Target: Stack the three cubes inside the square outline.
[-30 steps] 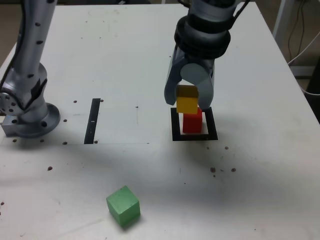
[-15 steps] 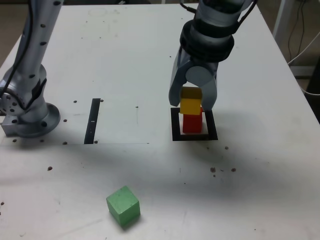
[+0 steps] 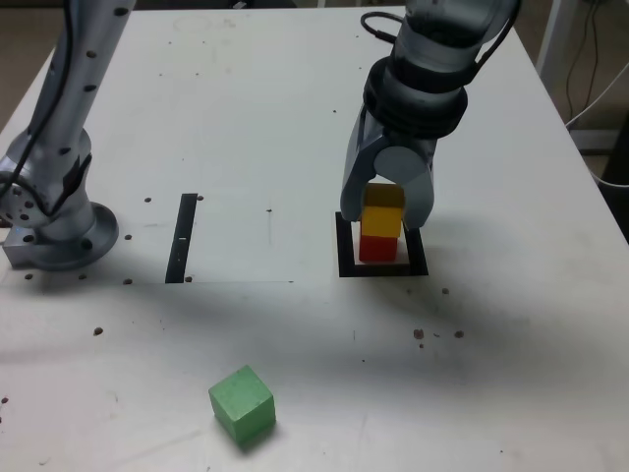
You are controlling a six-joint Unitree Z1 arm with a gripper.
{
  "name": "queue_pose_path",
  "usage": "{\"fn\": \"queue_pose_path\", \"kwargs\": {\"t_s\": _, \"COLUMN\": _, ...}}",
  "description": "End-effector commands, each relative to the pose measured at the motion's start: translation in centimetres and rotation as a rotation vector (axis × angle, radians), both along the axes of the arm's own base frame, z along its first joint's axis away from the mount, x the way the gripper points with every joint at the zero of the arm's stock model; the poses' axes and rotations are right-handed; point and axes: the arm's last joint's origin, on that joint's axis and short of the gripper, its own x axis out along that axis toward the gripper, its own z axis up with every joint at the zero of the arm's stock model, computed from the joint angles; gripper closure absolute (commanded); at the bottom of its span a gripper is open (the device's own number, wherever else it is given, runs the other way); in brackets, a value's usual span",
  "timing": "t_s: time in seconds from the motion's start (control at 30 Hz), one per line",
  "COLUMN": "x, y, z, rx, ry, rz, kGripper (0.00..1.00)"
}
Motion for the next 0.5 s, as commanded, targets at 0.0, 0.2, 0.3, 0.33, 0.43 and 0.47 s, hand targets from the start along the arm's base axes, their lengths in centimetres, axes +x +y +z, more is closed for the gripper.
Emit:
{"fn": "queue_pose_path", "kwargs": {"t_s": 0.0, "x": 0.0, "y": 0.25, "z": -0.28, "rx": 0.0, "ry": 0.01, "rz": 0.004, "kGripper": 0.65}}
{"fn": "queue_pose_path", "kwargs": {"t_s": 0.2, "x": -0.03, "y": 0.77, "z": -0.61, "rx": -0.001, "ry": 0.017, "rz": 0.01, "kGripper": 0.62}}
{"fn": "queue_pose_path", "kwargs": {"t_s": 0.3, "x": -0.02, "y": 0.97, "z": -0.79, "rx": -0.007, "ry": 0.017, "rz": 0.008, "kGripper": 0.45}}
{"fn": "queue_pose_path", "kwargs": {"t_s": 0.33, "x": -0.01, "y": 1.02, "z": -0.85, "rx": -0.009, "ry": 0.016, "rz": 0.007, "kGripper": 0.37}}
{"fn": "queue_pose_path", "kwargs": {"t_s": 0.43, "x": 0.02, "y": 1.11, "z": -1.03, "rx": -0.019, "ry": 0.012, "rz": 0.003, "kGripper": 0.14}}
{"fn": "queue_pose_path", "kwargs": {"t_s": 0.47, "x": 0.03, "y": 1.11, "z": -1.07, "rx": -0.022, "ry": 0.011, "rz": 0.001, "kGripper": 0.09}}
